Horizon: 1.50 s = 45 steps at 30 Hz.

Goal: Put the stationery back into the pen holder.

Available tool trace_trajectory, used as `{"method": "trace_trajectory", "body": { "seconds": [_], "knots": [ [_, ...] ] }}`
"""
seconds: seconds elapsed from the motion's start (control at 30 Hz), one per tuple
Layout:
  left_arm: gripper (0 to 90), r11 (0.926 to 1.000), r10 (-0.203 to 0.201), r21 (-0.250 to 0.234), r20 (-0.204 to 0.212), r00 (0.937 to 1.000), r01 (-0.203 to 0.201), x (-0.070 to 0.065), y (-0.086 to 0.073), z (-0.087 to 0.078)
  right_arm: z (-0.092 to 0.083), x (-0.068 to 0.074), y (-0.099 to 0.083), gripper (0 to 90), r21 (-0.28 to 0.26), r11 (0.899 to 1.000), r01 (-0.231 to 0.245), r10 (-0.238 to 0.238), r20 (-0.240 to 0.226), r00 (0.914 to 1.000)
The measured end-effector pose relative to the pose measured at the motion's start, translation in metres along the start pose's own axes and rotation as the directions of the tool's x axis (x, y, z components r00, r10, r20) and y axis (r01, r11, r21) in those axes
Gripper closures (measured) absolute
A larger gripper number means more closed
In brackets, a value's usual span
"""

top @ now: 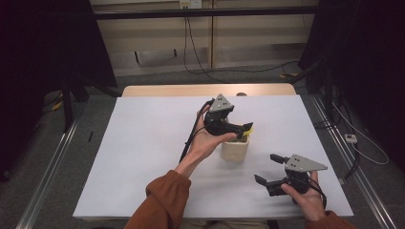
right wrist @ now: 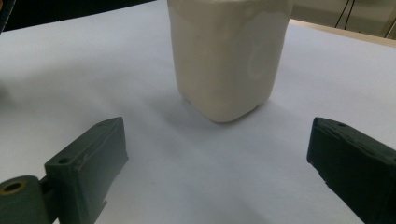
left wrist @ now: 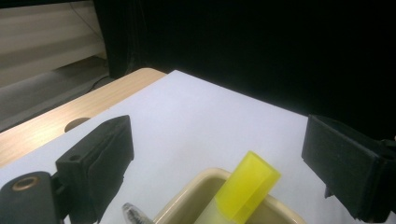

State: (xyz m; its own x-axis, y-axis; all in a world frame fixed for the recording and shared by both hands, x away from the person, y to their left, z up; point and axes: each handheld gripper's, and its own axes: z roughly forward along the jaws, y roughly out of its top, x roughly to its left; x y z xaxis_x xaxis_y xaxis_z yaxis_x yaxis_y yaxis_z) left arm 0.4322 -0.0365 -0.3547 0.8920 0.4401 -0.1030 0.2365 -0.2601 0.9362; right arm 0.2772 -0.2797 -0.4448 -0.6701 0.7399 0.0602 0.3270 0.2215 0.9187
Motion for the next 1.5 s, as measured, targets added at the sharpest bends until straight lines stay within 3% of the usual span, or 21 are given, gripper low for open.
{"method": "trace_trajectory", "body": {
  "seconds": [0.13,0.27,0.5,0.6,0.93,1.13,1.4,1.5],
  "knots": [
    [8.0,0.9997,-0.011,0.020,0.001,0.9999,0.011,0.003,0.001,-0.006,-0.001,-0.001,0.000,4.4,-0.005,1.000,-0.004,0.004,0.005,1.0000],
    [8.5,0.9997,0.017,0.015,-0.026,0.9995,-0.017,0.003,0.005,-0.017,0.001,-0.001,0.000,4.4,0.000,1.000,0.001,-0.001,0.006,1.0000],
    [5.2,0.9998,-0.008,0.016,-0.040,0.9992,0.008,0.008,0.006,-0.032,0.000,0.000,0.000,4.4,0.000,1.000,0.002,-0.002,0.013,0.9999],
    [5.2,0.9995,0.001,0.030,-0.026,0.9997,0.000,0.009,0.005,-0.037,-0.001,0.000,0.000,4.4,0.001,1.000,0.001,-0.001,0.017,0.9999],
    [4.1,0.9993,0.018,0.034,-0.052,0.9985,-0.016,0.013,0.000,-0.060,0.001,0.001,0.001,4.4,0.004,1.000,0.007,-0.007,0.018,0.9998],
    [4.5,0.9984,-0.007,0.054,-0.119,0.9928,0.013,0.023,-0.005,-0.075,0.000,0.001,0.001,4.4,0.004,1.000,0.004,-0.004,0.019,0.9998],
    [4.7,0.9968,-0.020,0.073,-0.155,0.9877,0.032,0.026,-0.015,-0.096,0.001,0.001,0.001,4.4,0.004,1.000,0.006,-0.006,0.019,0.9998],
    [4.7,0.9972,-0.004,0.073,-0.163,0.9867,0.016,0.023,-0.017,-0.103,0.001,0.001,0.001,4.4,0.004,1.000,0.005,-0.005,0.019,0.9998]
  ]
}}
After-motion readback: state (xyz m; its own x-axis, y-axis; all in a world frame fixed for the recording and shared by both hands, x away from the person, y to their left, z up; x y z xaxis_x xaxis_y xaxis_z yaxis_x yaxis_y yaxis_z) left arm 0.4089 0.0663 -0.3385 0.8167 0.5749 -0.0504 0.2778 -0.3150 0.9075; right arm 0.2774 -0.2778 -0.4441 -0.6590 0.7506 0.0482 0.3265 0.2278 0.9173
